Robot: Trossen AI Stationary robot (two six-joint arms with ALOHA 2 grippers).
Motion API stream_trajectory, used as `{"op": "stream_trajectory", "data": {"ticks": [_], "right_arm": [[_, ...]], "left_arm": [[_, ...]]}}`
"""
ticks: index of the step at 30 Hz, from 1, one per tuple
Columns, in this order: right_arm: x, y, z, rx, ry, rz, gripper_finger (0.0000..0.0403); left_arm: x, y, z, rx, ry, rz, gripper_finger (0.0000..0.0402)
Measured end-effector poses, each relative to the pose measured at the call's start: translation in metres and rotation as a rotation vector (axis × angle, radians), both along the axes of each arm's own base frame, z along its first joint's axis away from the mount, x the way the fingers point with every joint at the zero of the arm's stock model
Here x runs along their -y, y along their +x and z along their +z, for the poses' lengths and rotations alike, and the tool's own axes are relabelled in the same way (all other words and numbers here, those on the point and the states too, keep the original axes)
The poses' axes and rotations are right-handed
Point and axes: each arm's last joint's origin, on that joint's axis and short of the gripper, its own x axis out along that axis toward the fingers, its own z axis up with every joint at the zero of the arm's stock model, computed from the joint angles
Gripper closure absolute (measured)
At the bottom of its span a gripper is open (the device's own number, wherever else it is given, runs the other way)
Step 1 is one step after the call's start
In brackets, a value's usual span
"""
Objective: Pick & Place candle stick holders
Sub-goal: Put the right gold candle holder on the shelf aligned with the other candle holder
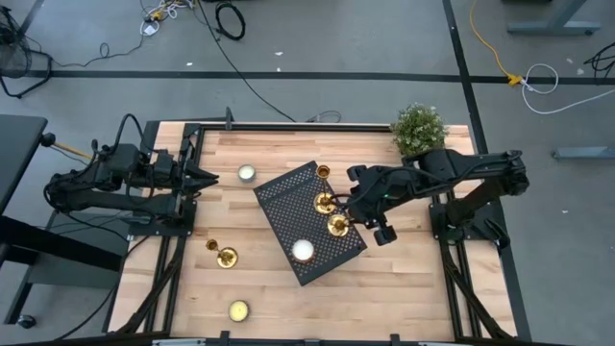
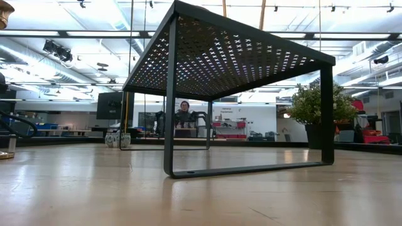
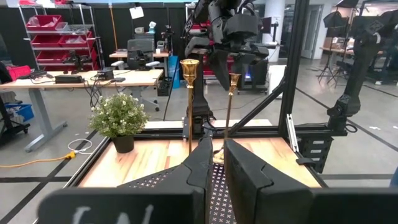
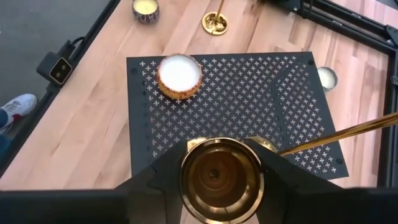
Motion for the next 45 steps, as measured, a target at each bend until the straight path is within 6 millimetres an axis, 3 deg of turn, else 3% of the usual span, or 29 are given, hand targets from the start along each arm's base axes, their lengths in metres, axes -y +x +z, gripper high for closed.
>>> {"op": "stream_trajectory", "data": {"ticks": [8, 15, 24, 31, 40, 45], "right_arm": [[-0.0002, 0.0002, -0.0004, -0.003, 0.004, -0.005, 0.0271], [-0.0006, 0.0001, -0.0004, -0.006, 0.015, 0.004, 0.0246], [-0.0021, 0.0044, -0.0038, -0.018, 0.029, 0.016, 0.0269], [-0.0029, 0.0057, -0.0050, -0.024, 0.042, 0.027, 0.0248], [-0.0030, 0.0061, -0.0051, -0.023, 0.042, 0.027, 0.0266], [-0.0030, 0.0061, -0.0051, -0.023, 0.042, 0.027, 0.0247]], "left_arm": [[0.0000, 0.0000, 0.0000, 0.000, 0.000, 0.000, 0.0356], [0.0000, 0.0000, 0.0000, 0.000, 0.000, 0.000, 0.0356], [0.0000, 0.0000, 0.0000, 0.000, 0.000, 0.000, 0.0356], [0.0000, 0.0000, 0.0000, 0.000, 0.000, 0.000, 0.0356], [0.0000, 0.0000, 0.0000, 0.000, 0.000, 0.000, 0.0356], [0.0000, 0.0000, 0.0000, 0.000, 0.000, 0.000, 0.0356]]}}
